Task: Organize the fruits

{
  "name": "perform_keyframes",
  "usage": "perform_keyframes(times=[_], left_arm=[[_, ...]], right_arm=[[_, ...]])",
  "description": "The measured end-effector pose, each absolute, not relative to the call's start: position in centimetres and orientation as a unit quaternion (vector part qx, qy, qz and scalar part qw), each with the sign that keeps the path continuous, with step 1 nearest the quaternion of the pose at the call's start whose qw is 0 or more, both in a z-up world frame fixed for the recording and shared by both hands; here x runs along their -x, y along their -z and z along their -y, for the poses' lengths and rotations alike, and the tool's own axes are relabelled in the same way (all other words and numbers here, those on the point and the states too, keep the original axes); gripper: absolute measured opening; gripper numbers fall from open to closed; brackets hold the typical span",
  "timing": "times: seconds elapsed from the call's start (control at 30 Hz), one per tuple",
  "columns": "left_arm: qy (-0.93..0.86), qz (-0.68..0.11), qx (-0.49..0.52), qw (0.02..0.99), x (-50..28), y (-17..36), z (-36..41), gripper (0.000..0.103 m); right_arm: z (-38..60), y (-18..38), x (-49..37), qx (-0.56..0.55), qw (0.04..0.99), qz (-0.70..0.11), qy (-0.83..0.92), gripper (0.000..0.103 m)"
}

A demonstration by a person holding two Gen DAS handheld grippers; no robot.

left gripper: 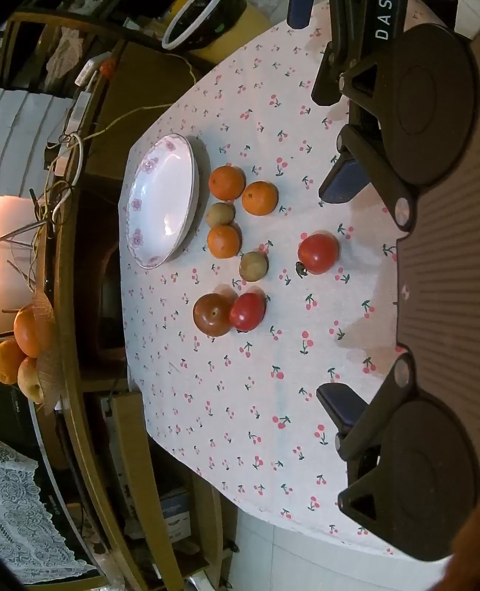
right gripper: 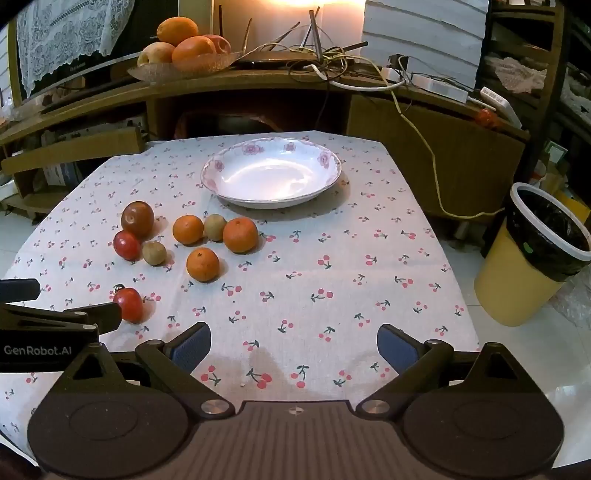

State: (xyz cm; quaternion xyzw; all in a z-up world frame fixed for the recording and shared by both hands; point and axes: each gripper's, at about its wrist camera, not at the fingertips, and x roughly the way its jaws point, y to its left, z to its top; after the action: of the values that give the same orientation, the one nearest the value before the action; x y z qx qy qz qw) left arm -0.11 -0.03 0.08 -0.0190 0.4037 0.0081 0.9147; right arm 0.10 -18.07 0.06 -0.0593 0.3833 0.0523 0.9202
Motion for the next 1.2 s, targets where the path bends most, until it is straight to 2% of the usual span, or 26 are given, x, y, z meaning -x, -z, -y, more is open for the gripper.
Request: perform_keyframes(times=[1.2], left_arm=[[-0.018, -0.406, 0.006, 0.913, 0.2, 0.6, 0.6, 0.103]], right_arm=[[17.8, 0.6, 0.0, 0.062, 0.917, -0.390, -0.054, 0.095]])
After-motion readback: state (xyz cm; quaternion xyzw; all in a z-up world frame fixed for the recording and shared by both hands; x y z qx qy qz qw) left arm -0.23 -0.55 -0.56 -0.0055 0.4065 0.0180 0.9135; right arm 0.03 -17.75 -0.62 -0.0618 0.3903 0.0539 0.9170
